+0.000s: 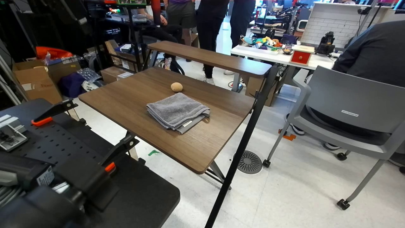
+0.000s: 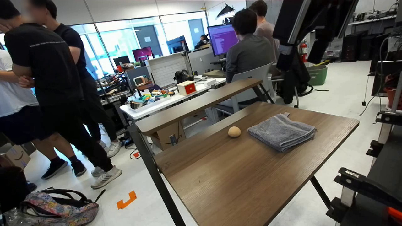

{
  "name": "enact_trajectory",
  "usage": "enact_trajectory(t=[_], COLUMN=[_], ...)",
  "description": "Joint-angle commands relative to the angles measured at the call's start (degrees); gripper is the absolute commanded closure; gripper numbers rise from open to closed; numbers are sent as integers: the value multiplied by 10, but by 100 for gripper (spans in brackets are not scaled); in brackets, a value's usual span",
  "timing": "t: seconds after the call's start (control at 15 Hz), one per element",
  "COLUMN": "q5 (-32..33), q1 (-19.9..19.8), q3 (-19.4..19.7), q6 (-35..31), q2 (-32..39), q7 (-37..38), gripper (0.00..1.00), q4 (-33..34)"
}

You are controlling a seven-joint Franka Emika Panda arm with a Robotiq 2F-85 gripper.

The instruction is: Move the ball to the right and use the cloth to wipe the table

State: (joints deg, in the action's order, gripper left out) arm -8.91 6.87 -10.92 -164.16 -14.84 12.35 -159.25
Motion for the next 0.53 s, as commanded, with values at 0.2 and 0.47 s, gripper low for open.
enact_trajectory(t=[0.2, 0.47], q5=[172, 134], q1=[-164, -117], q3=[12, 76], q6=[32, 43], q2=[184, 196], q7=[156, 116], gripper=[0, 0], q4=[169, 179])
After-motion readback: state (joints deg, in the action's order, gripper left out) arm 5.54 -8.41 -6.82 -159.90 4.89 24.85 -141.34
